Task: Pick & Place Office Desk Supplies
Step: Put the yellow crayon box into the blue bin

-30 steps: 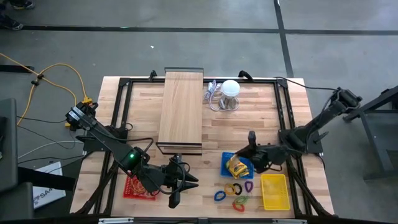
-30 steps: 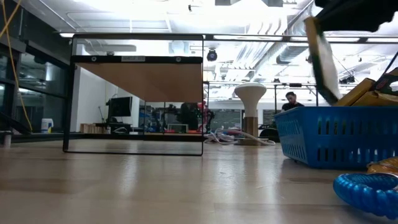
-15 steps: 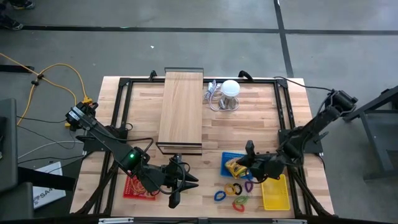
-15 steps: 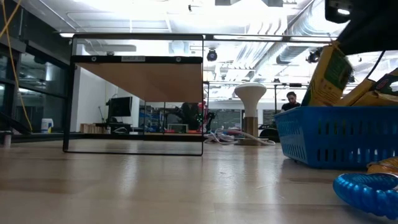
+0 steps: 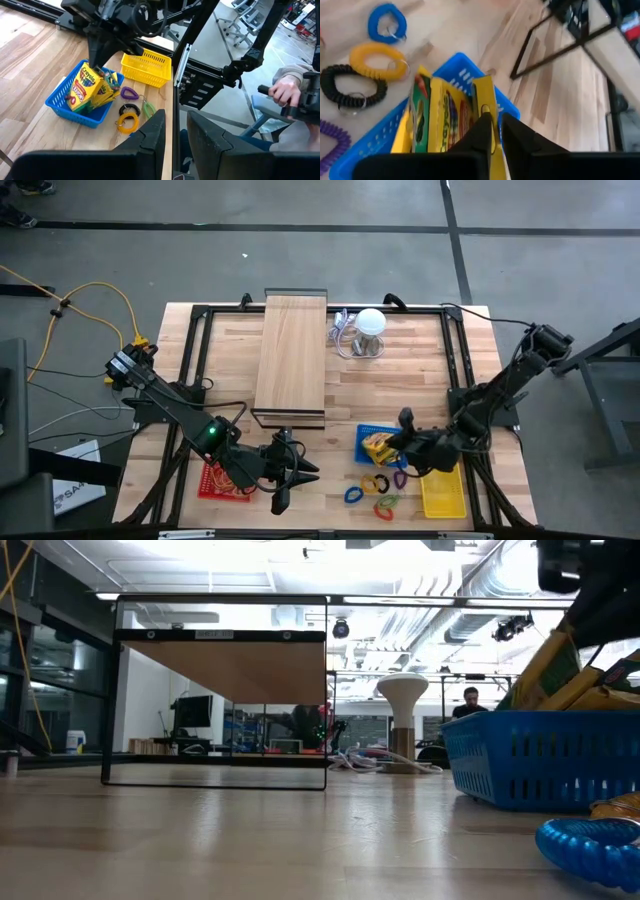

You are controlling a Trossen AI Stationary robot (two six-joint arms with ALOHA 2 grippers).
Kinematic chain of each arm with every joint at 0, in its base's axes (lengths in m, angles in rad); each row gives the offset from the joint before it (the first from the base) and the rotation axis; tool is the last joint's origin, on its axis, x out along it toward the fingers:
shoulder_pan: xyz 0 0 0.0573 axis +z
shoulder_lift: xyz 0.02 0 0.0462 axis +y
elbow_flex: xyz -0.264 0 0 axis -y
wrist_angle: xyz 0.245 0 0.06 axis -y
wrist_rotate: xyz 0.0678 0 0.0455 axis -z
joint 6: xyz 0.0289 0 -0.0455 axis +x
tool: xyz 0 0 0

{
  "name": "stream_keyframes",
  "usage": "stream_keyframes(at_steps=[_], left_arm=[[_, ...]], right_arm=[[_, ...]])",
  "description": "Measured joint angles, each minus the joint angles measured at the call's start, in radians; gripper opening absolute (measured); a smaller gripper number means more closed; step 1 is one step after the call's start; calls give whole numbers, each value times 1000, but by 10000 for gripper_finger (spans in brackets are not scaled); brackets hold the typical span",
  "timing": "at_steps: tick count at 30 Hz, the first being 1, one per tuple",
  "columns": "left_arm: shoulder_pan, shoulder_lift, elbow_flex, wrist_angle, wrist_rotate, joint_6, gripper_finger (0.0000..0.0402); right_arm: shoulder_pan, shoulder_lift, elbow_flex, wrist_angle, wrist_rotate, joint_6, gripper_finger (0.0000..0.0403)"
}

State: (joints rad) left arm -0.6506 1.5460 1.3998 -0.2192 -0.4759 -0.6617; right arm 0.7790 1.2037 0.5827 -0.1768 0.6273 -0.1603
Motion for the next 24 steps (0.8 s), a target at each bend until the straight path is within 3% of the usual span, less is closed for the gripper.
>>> stream_keyframes(at_steps=[13, 24], left_arm=[[0, 0, 0, 0, 0, 0, 77], [0, 0, 0, 0, 0, 0, 77]], right_arm=[[0, 0, 0, -7, -18, 75, 98], [0, 0, 0, -8, -88, 226, 115]])
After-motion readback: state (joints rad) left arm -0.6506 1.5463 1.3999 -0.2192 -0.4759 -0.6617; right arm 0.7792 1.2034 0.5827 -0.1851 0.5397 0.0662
